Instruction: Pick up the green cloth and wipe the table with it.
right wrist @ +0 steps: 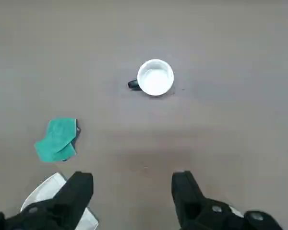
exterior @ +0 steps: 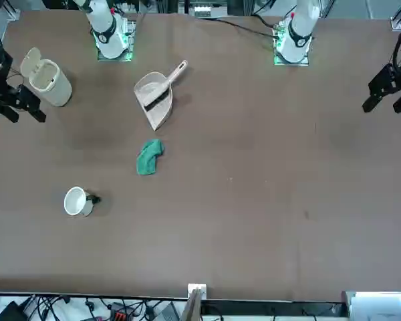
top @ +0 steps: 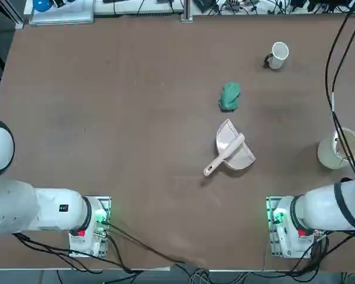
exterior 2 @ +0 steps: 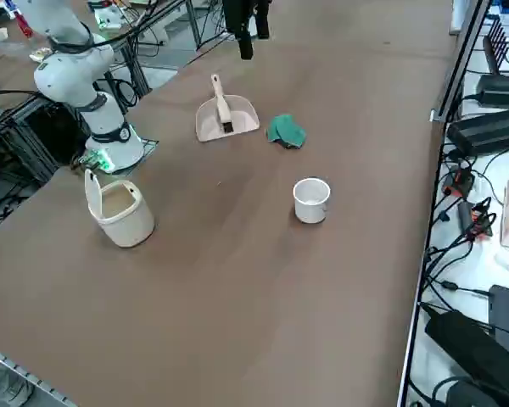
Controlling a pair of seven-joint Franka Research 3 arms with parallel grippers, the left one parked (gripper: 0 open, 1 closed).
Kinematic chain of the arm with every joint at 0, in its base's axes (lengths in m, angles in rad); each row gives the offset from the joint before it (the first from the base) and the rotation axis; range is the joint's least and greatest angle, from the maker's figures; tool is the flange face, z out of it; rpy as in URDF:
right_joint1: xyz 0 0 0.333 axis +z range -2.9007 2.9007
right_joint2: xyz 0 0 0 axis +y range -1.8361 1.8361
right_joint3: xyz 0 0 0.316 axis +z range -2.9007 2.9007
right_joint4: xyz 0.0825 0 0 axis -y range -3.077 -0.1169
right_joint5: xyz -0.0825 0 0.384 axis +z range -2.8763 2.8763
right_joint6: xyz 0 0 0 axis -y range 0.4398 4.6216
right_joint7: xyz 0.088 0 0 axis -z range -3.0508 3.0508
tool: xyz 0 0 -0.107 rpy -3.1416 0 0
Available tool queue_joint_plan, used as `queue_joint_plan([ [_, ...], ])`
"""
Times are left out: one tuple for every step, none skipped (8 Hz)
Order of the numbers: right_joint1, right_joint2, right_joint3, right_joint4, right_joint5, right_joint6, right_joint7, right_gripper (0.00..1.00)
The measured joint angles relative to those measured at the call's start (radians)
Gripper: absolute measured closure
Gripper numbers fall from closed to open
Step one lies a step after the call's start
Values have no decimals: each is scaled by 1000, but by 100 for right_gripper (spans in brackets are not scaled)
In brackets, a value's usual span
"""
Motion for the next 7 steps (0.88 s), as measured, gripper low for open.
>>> queue_joint_plan([
  [0,0,-1,0,-1,-4,0,0],
  [-1,0,-3,0,-1,-7,0,0],
  [-1,0,-3,0,-1,-8,0,0],
  [0,0,-2,0,-1,-9,0,0],
  [2,1,1,0,-1,-10,0,0],
  [4,2,7,-1,-1,-14,0,0],
  [13,5,14,-2,0,-17,1,0],
])
